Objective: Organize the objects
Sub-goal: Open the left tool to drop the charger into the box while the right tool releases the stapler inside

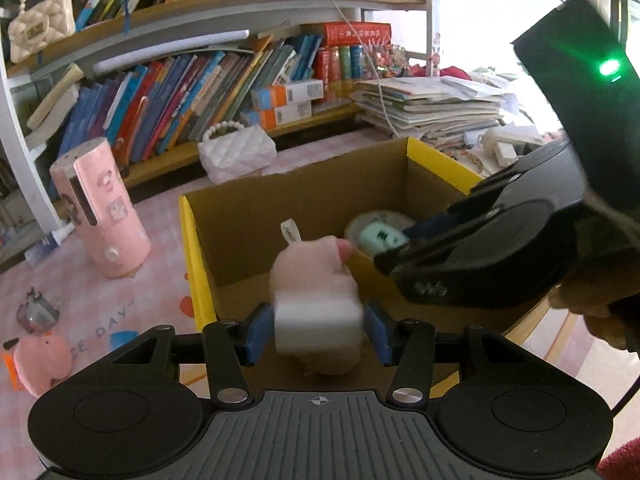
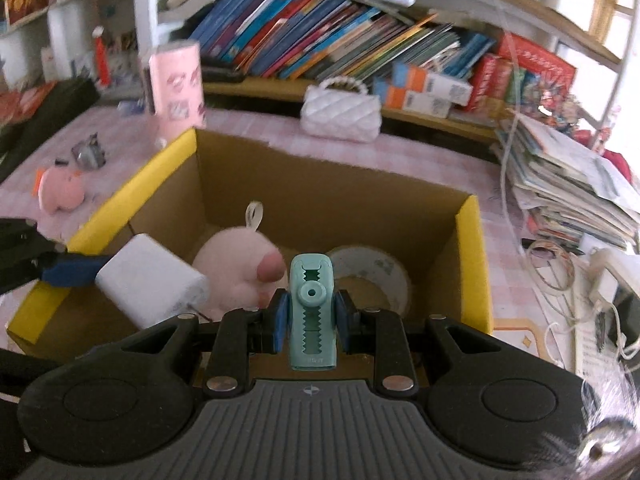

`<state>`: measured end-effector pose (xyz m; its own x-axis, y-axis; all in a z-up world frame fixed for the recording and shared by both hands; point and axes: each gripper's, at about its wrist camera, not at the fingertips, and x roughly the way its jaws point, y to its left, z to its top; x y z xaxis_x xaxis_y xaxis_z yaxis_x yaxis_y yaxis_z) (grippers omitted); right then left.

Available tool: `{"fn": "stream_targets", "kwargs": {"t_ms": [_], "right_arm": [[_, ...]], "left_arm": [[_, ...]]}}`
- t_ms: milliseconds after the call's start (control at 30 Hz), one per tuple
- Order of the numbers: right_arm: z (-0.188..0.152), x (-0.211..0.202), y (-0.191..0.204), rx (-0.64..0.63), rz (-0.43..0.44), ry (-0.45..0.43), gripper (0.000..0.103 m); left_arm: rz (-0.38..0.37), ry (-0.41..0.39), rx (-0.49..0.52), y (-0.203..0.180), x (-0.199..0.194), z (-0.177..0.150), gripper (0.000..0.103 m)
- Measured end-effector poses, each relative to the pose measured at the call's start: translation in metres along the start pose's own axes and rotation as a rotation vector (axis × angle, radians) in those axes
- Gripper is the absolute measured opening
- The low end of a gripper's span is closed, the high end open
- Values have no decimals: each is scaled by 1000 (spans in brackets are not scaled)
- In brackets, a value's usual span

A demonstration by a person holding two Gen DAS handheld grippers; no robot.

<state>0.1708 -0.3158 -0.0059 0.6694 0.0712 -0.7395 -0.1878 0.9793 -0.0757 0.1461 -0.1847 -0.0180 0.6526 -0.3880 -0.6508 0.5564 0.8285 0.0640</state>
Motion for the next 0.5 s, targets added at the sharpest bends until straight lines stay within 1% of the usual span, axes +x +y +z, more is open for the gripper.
{"fn": "stream_targets", "kwargs": {"t_ms": [100, 200, 433, 500], "right_arm": [[-2, 10, 2, -8, 22, 54, 23], [-3, 16, -2, 35, 52, 96, 23], [-3, 17, -1, 35, 47, 105, 23], [-3, 17, -1, 40, 42, 102, 23]], "left_arm": [[-6, 9, -20, 1, 2, 0, 49], [-8, 7, -31, 2, 2, -1, 48], [1, -1, -28, 1, 2, -1, 49], [9, -14, -17, 0, -1, -1, 51]]}}
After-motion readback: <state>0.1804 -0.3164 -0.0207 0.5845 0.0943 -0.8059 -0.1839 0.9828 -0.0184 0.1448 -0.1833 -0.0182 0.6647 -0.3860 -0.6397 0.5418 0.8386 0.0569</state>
